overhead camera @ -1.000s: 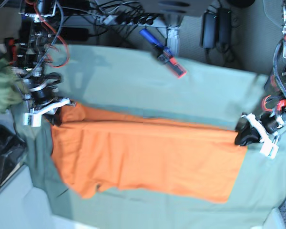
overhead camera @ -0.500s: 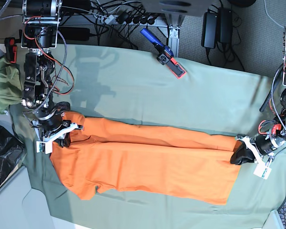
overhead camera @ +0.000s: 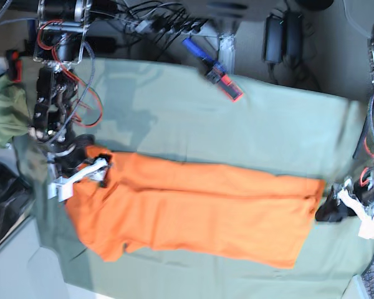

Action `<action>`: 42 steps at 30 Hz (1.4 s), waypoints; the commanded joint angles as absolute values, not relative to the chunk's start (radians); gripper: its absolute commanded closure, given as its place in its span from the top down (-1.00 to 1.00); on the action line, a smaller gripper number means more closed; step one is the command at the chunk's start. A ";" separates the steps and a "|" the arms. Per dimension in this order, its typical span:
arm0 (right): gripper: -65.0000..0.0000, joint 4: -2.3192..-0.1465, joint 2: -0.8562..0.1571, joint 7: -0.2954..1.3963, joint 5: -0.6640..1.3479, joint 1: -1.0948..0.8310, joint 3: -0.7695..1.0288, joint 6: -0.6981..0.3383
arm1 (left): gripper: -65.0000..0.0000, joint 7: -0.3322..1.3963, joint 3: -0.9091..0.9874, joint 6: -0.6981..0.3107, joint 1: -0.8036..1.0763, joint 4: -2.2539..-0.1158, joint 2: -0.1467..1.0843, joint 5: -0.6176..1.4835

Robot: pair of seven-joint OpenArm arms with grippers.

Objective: Fold the T-shirt properly
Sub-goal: 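Fold the held edge over toward the opposite side with both grippers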

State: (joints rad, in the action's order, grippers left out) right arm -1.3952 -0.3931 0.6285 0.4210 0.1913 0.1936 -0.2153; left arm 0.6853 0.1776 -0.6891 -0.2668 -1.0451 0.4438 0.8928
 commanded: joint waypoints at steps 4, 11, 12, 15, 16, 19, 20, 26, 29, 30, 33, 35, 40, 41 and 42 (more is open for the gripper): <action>0.37 -1.420 -0.413 0.656 0.431 0.183 0.373 -0.216 | 0.10 0.695 0.236 -0.698 -0.233 -1.061 0.469 0.971; 0.37 -1.335 -0.411 0.648 0.548 0.098 0.537 -0.205 | 0.10 0.696 0.236 -0.698 -0.132 -1.061 0.440 1.036; 0.37 -1.315 -0.408 0.643 0.568 0.096 0.542 -0.205 | 0.10 0.696 0.236 -0.698 -0.128 -1.061 0.429 1.036; 0.37 -1.274 -0.388 0.627 0.601 0.097 0.544 -0.214 | 0.10 0.696 0.236 -0.698 -0.124 -1.061 0.396 1.036; 0.37 -1.269 -0.378 0.622 0.608 0.098 0.544 -0.225 | 0.10 0.696 0.236 -0.698 -0.124 -1.061 0.384 1.036; 0.37 -1.266 -0.338 0.621 0.610 0.106 0.544 -0.244 | 0.10 0.696 0.236 -0.698 -0.124 -1.061 0.354 1.034; 0.37 -1.267 -0.326 0.620 0.611 0.110 0.544 -0.244 | 0.10 0.696 0.236 -0.698 -0.124 -1.061 0.348 1.031; 0.37 -1.267 -0.279 0.609 0.611 0.139 0.543 -0.252 | 0.10 0.696 0.236 -0.698 -0.125 -1.061 0.340 1.031; 0.37 -1.266 -0.269 0.606 0.618 0.148 0.543 -0.267 | 0.10 0.693 0.236 -0.698 -0.125 -1.061 0.336 1.031; 0.37 -1.266 -0.265 0.606 0.618 0.150 0.543 -0.267 | 0.10 0.692 0.236 -0.698 -0.125 -1.061 0.331 1.024; 0.35 -1.266 -0.263 0.606 0.621 0.154 0.537 -0.267 | 0.10 0.680 0.231 -0.698 -0.125 -1.061 0.309 0.986; 0.14 -1.266 -0.263 0.606 0.621 0.155 0.527 -0.267 | 0.10 0.662 0.223 -0.698 -0.125 -1.061 0.296 0.966; -0.79 -1.266 -0.263 0.597 0.620 0.154 0.506 -0.270 | 0.08 0.644 0.217 -0.698 -0.134 -1.061 0.289 0.949; -0.91 -1.266 -0.263 0.593 0.617 0.154 0.506 -0.273 | -0.03 0.646 0.217 -0.698 -0.136 -1.061 0.288 0.950; -1.00 -1.266 -0.263 0.591 0.616 0.154 0.506 -0.281 | -0.22 0.647 0.217 -0.698 -0.137 -1.061 0.288 0.950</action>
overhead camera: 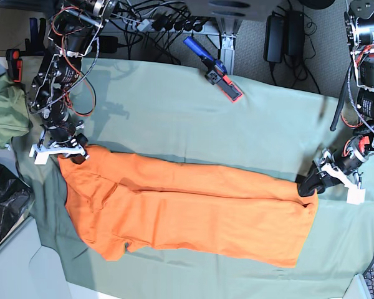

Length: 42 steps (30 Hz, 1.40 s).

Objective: Fold the T-shirt properly
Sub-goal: 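Fold the held edge over toward the opposite side with both grippers, then release the fabric and move both grippers to the opposite long edge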

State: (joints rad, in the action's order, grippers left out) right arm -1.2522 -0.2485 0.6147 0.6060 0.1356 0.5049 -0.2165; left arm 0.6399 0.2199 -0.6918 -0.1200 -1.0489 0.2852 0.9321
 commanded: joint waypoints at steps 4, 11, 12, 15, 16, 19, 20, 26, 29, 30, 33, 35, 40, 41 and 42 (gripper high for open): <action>-1.00 -1.266 -0.263 0.600 0.609 0.154 0.506 -0.296 | -1.00 0.649 0.217 -0.698 -0.145 -1.061 0.289 0.938; -1.00 -1.278 -0.278 0.680 0.650 0.131 0.506 -0.310 | -1.00 0.800 0.217 -0.698 -0.134 -1.077 0.331 1.029; -1.00 -1.286 -0.285 0.690 0.668 0.117 0.506 -0.321 | -1.00 0.814 0.217 -0.698 -0.125 -1.083 0.342 1.046; -1.00 -1.322 -0.300 0.701 0.698 0.068 0.506 -0.329 | -1.00 0.836 0.217 -0.698 -0.078 -1.130 0.381 1.074; -1.00 -1.335 -0.303 0.706 0.706 0.051 0.506 -0.331 | -1.00 0.836 0.217 -0.698 -0.057 -1.157 0.393 1.081; -1.00 -1.380 -0.310 0.715 0.715 0.002 0.506 -0.331 | -1.00 0.839 0.217 -0.698 0.008 -1.262 0.419 1.081; -1.00 -1.395 -0.312 0.718 0.717 -0.015 0.506 -0.331 | -1.00 0.839 0.217 -0.698 0.032 -1.300 0.424 1.081; -1.00 -1.486 -0.338 0.738 0.745 -0.140 0.507 -0.331 | -1.00 0.842 0.247 -0.698 0.163 -1.465 0.435 1.071; -1.00 -1.557 -0.349 0.739 0.745 -0.215 0.506 -0.330 | -1.00 0.843 0.296 -0.698 0.225 -1.511 0.435 1.073; -1.00 -1.582 -0.352 0.739 0.745 -0.241 0.507 -0.330 | -1.00 0.843 0.312 -0.698 0.246 -1.524 0.435 1.073; -1.00 -1.654 -0.353 0.739 0.745 -0.313 0.509 -0.330 | -1.00 0.842 0.354 -0.698 0.305 -1.552 0.435 1.078; -1.00 -1.692 -0.355 0.738 0.744 -0.355 0.511 -0.330 | -1.00 0.844 0.372 -0.698 0.342 -1.571 0.435 1.085; -1.00 -1.747 -0.355 0.738 0.742 -0.441 0.513 -0.330 | -1.00 0.842 0.381 -0.698 0.419 -1.615 0.435 1.089; -1.00 -1.748 -0.355 0.738 0.741 -0.453 0.513 -0.330 | -1.00 0.842 0.381 -0.698 0.430 -1.619 0.435 1.089; -1.00 -1.748 -0.355 0.738 0.741 -0.465 0.514 -0.330 | -1.00 0.842 0.381 -0.698 0.438 -1.621 0.435 1.089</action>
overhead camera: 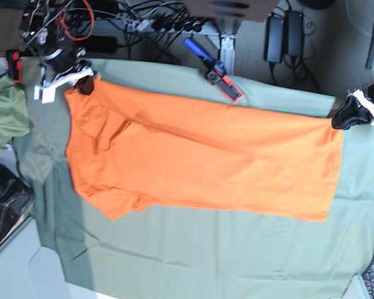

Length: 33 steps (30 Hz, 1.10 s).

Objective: Fold the T-shirt properly
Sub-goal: 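Release the fabric and move both grippers to the opposite long edge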

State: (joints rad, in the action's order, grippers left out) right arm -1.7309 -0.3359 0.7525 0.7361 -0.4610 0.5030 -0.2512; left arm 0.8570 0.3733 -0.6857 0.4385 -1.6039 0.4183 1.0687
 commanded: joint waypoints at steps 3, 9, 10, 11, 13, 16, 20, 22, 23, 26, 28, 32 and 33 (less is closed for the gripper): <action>-1.00 -1.748 -0.355 0.738 0.742 -0.495 0.529 -0.331 | -1.00 0.842 0.381 -0.698 0.450 -1.622 0.434 1.091; -1.00 -1.748 -0.355 0.737 0.744 -0.505 0.583 -0.331 | -1.00 0.831 0.382 -0.698 0.449 -1.622 0.435 1.076; -1.00 -1.748 -0.359 0.735 0.743 -0.505 0.583 -0.331 | -1.00 0.827 0.382 -0.698 0.449 -1.622 0.435 1.076; -1.00 -1.748 -0.362 0.733 0.740 -0.505 0.583 -0.334 | -1.00 0.826 0.382 -0.698 0.449 -1.622 0.435 1.076; -1.00 -1.748 -0.371 0.726 0.740 -0.505 0.583 -0.338 | -1.00 0.813 0.382 -0.698 0.449 -1.622 0.435 1.069; -0.81 -1.748 -0.377 0.723 0.728 -0.505 0.583 -0.338 | -0.65 0.804 0.382 -0.698 0.449 -1.622 0.435 1.054; 0.14 -1.748 -0.384 0.724 0.708 -0.508 0.583 -0.338 | -0.37 0.813 0.382 -0.698 0.450 -1.622 0.436 1.050; 0.18 -1.748 -0.389 0.723 0.683 -0.511 0.584 -0.338 | -0.38 0.817 0.382 -0.698 0.451 -1.622 0.442 1.049; 0.18 -1.748 -0.389 0.723 0.674 -0.513 0.589 -0.337 | -0.38 0.817 0.382 -0.698 0.452 -1.623 0.448 1.050; 0.18 -1.748 -0.388 0.724 0.673 -0.514 0.628 -0.337 | -0.38 0.820 0.414 -0.698 0.452 -1.627 0.461 1.050; 0.18 -1.748 -0.394 0.723 0.677 -0.513 0.669 -0.337 | -0.38 0.820 0.457 -0.698 0.452 -1.645 0.466 1.051; 0.18 -1.748 -0.458 0.722 0.681 -0.508 0.720 -0.337 | -0.38 0.802 0.546 -0.698 0.451 -1.705 0.482 1.050; 0.18 -1.748 -0.480 0.712 0.681 -0.503 0.722 -0.337 | -0.38 0.796 0.555 -0.698 0.449 -1.716 0.490 1.050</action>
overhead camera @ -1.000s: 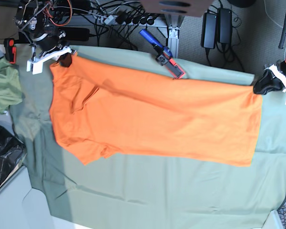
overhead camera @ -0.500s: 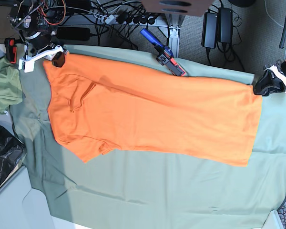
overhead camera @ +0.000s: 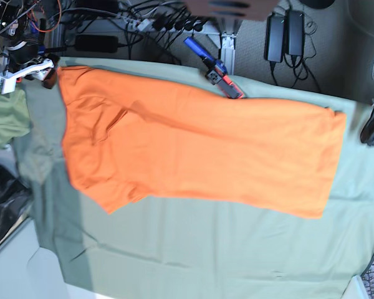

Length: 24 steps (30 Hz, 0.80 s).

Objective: Fold the T-shirt properly
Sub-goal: 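Release the fabric and move both grippers to the opposite long edge, then grasp the opposite long edge with both grippers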

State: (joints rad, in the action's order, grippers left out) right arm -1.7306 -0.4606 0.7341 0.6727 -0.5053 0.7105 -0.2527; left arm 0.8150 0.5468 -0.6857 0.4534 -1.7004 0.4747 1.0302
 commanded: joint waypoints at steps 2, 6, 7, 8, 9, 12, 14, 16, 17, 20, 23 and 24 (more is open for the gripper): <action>0.18 -1.747 -0.521 0.693 0.680 -0.474 0.722 -0.337 | -0.38 0.775 0.558 -0.698 0.443 -1.728 0.506 1.049; 0.18 -1.730 -0.577 0.692 0.681 -0.343 0.699 -0.338 | -0.37 0.713 0.535 -0.698 0.395 -1.728 0.510 0.966; 0.18 -1.713 -0.589 0.691 0.680 -0.299 0.678 -0.338 | -0.37 0.698 0.519 -0.698 0.377 -1.728 0.510 0.941; 0.18 -1.688 -0.599 0.688 0.680 -0.253 0.650 -0.338 | -0.31 0.686 0.498 -0.698 0.356 -1.728 0.511 0.914; 0.18 -1.657 -0.607 0.683 0.676 -0.204 0.615 -0.338 | -0.21 0.674 0.470 -0.698 0.336 -1.723 0.514 0.890; 0.18 -1.534 -0.613 0.661 0.645 -0.047 0.493 -0.339 | 0.07 0.625 0.346 -0.698 0.255 -1.678 0.535 0.800; 0.18 -1.436 -0.612 0.650 0.634 0.062 0.415 -0.339 | 0.11 0.598 0.270 -0.690 0.182 -1.622 0.542 0.730; 0.18 -1.329 -0.612 0.638 0.632 0.163 0.342 -0.351 | 0.11 0.597 0.220 -0.663 0.103 -1.542 0.541 0.706; 0.18 -1.276 -0.611 0.630 0.632 0.211 0.307 -0.366 | 0.11 0.598 0.204 -0.662 0.065 -1.498 0.540 0.706; 0.18 -1.129 -0.609 0.609 0.632 0.333 0.212 -0.383 | 0.11 0.598 0.179 -0.663 -0.038 -1.365 0.540 0.706; 0.18 -1.005 -0.585 0.598 0.627 0.419 0.149 -0.401 | 0.11 0.596 0.176 -0.664 -0.122 -1.242 0.541 0.732; 0.18 -0.971 -0.575 0.598 0.626 0.437 0.134 -0.401 | 0.11 0.596 0.175 -0.667 -0.146 -1.204 0.540 0.740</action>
State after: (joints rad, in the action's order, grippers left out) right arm -0.9554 -0.5583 0.6151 0.6170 0.4110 0.1295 -0.3073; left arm 0.6182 0.1692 -0.6594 -0.1280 -1.1896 0.5217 0.7254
